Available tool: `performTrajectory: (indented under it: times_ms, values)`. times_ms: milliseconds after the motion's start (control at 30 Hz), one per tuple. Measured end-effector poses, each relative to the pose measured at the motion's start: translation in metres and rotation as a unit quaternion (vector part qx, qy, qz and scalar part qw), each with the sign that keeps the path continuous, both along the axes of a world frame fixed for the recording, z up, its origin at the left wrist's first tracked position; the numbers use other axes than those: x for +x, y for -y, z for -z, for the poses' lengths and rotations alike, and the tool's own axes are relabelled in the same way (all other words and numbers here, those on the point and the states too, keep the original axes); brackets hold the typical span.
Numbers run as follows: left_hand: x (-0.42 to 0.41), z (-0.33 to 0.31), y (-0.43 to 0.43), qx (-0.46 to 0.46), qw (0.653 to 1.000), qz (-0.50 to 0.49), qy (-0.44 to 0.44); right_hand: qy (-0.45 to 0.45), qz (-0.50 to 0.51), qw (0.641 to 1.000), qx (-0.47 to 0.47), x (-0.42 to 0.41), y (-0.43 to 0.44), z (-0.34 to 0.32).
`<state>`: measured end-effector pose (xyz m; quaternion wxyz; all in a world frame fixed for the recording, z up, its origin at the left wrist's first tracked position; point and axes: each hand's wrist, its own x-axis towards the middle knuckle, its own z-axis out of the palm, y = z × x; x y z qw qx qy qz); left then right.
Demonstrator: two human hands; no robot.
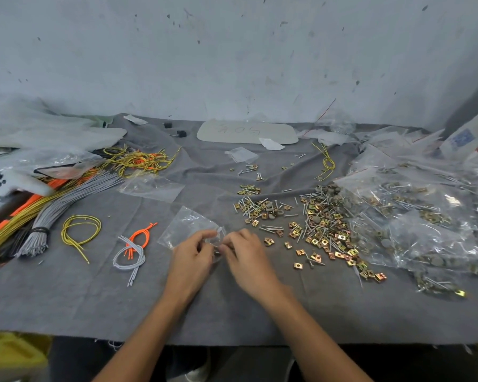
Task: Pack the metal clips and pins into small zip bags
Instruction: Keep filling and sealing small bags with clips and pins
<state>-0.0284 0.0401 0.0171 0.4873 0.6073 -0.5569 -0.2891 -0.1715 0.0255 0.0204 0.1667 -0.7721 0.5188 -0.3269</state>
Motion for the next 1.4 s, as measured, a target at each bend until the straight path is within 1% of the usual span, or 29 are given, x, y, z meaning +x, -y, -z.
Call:
performTrajectory:
  times_ms: [100,167,200,233,300,367,400,500,600,733,867,1000,1100,1167,1233,1300,1333,1400]
  values:
    - [0.000,0.000,0.001,0.001,1.000,0.007,-0.013,-0.058,0.019,0.998,-0.031,0.011,0.001,0.002]
    - [0.000,0.000,0.001,-0.002,1.000,0.012,-0.019,-0.097,0.010,0.994,-0.042,0.013,0.001,0.004]
    - [0.000,0.000,0.001,-0.007,1.000,0.012,-0.015,-0.103,-0.003,0.994,-0.039,0.012,0.002,0.005]
    - [0.000,0.000,0.001,-0.010,1.000,0.011,-0.012,-0.094,-0.018,0.995,-0.032,0.010,0.002,0.005]
    - [0.000,0.001,0.001,-0.006,1.000,0.011,-0.019,-0.025,-0.035,0.999,-0.009,0.005,0.002,0.003]
    - [0.000,0.001,0.001,-0.001,1.000,0.008,-0.016,0.034,-0.015,0.999,0.000,-0.006,0.007,-0.002]
    - [0.000,0.000,0.000,0.003,1.000,0.006,-0.016,0.028,0.006,1.000,-0.005,-0.014,0.012,-0.004]
    - [0.000,-0.001,-0.001,0.007,0.999,0.007,-0.031,-0.048,0.079,0.996,-0.019,-0.042,0.030,-0.014]
    - [0.000,0.000,0.000,0.010,0.999,0.007,-0.033,-0.121,0.130,0.984,-0.004,-0.069,0.045,-0.025]
    - [0.000,0.002,0.001,0.010,1.000,0.001,-0.028,-0.266,0.120,0.955,0.049,-0.083,0.056,-0.033]
    - [0.001,0.001,0.000,0.008,1.000,0.000,-0.017,-0.288,0.113,0.950,0.041,-0.079,0.058,-0.029]
    - [-0.001,-0.002,-0.002,0.010,1.000,0.000,-0.019,-0.276,0.108,0.953,0.064,-0.078,0.059,-0.028]
    - [-0.002,-0.004,-0.003,0.014,1.000,0.000,-0.022,-0.248,0.109,0.962,0.022,-0.078,0.052,-0.029]
    - [-0.003,-0.006,-0.004,0.013,1.000,0.001,-0.025,-0.186,0.105,0.977,-0.009,-0.074,0.042,-0.031]
    - [-0.003,-0.007,-0.005,0.012,1.000,0.000,-0.024,-0.098,0.086,0.991,-0.012,-0.065,0.028,-0.031]
    - [-0.004,-0.007,-0.004,0.011,1.000,0.000,-0.018,-0.022,0.059,0.998,-0.007,-0.050,0.011,-0.027]
    - [-0.003,-0.006,-0.004,0.011,1.000,-0.001,-0.014,0.001,0.043,0.999,-0.007,-0.042,0.004,-0.022]
    - [-0.002,-0.006,-0.003,0.009,1.000,-0.005,-0.005,0.011,0.022,1.000,-0.018,-0.027,-0.007,-0.015]
